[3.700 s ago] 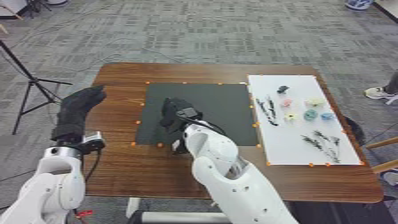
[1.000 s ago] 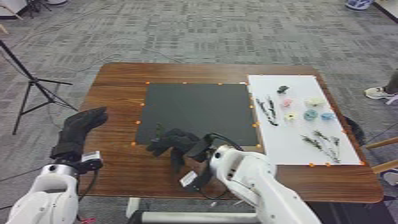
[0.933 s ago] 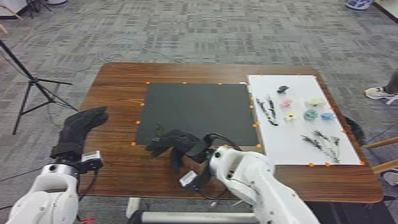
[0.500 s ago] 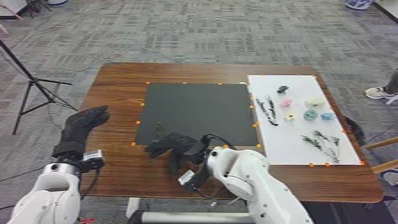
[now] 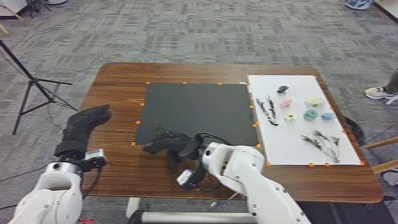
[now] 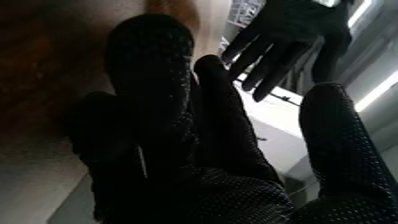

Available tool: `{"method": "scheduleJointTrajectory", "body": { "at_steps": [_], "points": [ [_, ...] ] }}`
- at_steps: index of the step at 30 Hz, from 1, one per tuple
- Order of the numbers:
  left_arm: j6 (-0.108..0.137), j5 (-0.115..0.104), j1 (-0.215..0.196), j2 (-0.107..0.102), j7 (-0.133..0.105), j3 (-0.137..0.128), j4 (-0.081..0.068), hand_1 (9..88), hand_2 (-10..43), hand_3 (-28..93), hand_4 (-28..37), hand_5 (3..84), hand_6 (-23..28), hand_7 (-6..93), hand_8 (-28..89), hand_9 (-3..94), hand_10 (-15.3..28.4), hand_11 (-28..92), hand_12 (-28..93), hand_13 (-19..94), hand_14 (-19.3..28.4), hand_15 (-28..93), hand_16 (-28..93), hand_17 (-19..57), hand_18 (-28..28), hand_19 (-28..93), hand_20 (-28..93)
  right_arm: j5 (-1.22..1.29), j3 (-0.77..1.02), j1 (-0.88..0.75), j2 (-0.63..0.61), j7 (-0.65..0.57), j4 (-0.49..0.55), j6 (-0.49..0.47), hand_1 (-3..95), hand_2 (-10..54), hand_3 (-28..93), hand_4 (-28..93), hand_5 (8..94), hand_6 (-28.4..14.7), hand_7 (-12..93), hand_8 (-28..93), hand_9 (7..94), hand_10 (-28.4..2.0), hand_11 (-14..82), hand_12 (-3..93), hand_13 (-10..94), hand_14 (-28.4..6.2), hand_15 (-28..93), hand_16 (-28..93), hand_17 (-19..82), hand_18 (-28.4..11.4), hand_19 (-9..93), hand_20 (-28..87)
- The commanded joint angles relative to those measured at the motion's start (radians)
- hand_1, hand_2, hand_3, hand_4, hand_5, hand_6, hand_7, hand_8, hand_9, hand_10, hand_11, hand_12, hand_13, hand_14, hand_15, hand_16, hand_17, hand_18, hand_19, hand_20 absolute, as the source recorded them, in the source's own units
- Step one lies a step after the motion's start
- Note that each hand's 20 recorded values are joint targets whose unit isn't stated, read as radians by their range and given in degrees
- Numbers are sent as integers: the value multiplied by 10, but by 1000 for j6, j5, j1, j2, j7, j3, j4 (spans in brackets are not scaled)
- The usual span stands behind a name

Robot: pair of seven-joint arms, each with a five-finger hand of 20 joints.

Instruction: Arrange flowers

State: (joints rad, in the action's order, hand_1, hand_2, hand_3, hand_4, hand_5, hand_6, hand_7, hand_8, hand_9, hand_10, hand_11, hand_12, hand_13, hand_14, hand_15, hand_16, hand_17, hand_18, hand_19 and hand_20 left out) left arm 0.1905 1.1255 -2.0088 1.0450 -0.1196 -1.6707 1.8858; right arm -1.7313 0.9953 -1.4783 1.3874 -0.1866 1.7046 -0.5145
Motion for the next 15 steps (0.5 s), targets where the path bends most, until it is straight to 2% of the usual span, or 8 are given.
{"method": "scheduleJointTrajectory", "body": {
  "at_steps": [1,6,15],
  "points": [
    [-6,-3,6,10,-4,8,1,207,12,680,-274,474,42,160,-79,484,144,197,112,357,183,183,-4,8,132,72,146,-51,-25,31,1,61,10,29,137,158,623,-120,511,-71,97,-75,515,-144,59,58,906,-85,468,309,551,-211,932,434],
    [-11,-1,10,12,-6,12,0,207,12,679,-274,474,41,161,-80,484,144,197,112,357,183,183,-4,8,132,72,146,-164,-42,45,-12,132,18,39,137,157,624,-120,512,-69,98,-75,515,-144,59,59,907,-85,468,309,551,-210,932,435],
    [-3,-9,0,10,-10,0,8,205,11,679,-273,474,41,161,-79,485,145,197,112,357,183,183,-4,8,133,71,146,-178,-61,39,-76,106,64,33,134,156,617,-122,541,-57,116,-79,553,-144,67,67,916,-80,467,307,561,-208,932,441]
  ]
}}
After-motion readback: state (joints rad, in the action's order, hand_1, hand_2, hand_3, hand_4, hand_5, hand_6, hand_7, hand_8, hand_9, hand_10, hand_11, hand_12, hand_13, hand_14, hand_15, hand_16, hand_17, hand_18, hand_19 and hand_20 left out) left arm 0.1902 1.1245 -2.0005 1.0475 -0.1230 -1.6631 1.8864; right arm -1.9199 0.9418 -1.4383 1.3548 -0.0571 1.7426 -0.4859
